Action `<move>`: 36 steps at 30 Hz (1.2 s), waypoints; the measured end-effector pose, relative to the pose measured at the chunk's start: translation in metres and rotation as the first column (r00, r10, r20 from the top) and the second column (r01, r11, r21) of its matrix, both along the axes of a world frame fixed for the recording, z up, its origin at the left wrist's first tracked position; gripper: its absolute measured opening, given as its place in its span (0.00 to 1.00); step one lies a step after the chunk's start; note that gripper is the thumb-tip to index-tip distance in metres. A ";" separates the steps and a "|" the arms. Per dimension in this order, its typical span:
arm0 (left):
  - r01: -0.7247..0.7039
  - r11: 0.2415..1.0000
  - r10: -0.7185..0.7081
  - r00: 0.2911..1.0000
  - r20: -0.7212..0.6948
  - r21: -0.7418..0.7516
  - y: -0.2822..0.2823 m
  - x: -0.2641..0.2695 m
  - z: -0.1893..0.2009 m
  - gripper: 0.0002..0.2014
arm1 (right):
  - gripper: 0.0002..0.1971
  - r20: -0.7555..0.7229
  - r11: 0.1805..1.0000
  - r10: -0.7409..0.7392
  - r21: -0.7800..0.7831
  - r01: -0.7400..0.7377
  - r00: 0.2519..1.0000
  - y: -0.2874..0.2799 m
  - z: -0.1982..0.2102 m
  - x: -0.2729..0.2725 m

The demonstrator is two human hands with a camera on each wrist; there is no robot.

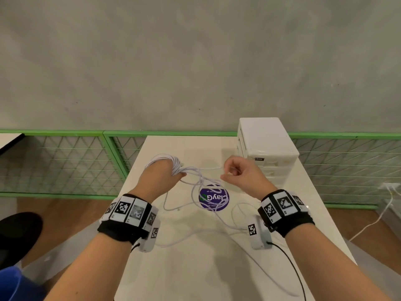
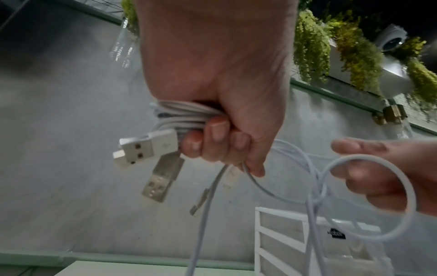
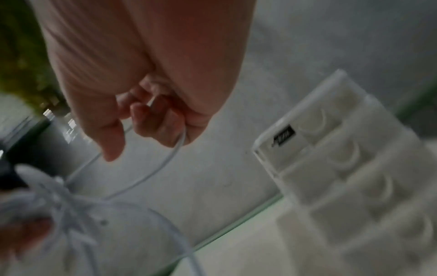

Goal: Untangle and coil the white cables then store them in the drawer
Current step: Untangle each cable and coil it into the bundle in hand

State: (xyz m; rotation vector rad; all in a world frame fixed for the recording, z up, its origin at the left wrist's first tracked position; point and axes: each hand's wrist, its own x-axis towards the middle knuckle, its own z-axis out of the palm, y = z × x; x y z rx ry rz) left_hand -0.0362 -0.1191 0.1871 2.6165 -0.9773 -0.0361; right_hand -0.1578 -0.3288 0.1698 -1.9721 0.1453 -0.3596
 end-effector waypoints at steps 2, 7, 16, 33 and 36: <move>-0.004 1.000 0.004 1.000 -0.021 -0.021 0.001 0.003 0.002 0.21 | 0.06 -0.088 0.955 -0.002 -0.296 -0.024 0.996 0.000 0.002 0.000; 0.030 0.999 -0.031 0.999 -0.027 -0.039 -0.001 0.004 0.005 0.23 | 0.09 -0.192 0.817 -0.120 -0.576 -0.013 0.974 0.001 0.002 0.007; -0.040 0.999 0.039 0.996 0.086 0.012 0.032 0.023 0.000 0.18 | 0.13 -0.085 0.844 -0.535 -0.090 0.529 0.840 -0.056 -0.014 -0.012; 0.020 1.000 -0.020 0.997 -0.075 -0.006 0.001 0.000 -0.003 0.24 | 0.14 0.293 0.861 0.042 -0.495 0.114 0.955 0.008 -0.011 0.015; 0.077 0.997 -0.076 0.995 -0.071 0.011 0.003 0.001 -0.005 0.23 | 0.14 0.066 0.779 0.137 -0.624 -0.066 0.988 0.009 -0.016 0.025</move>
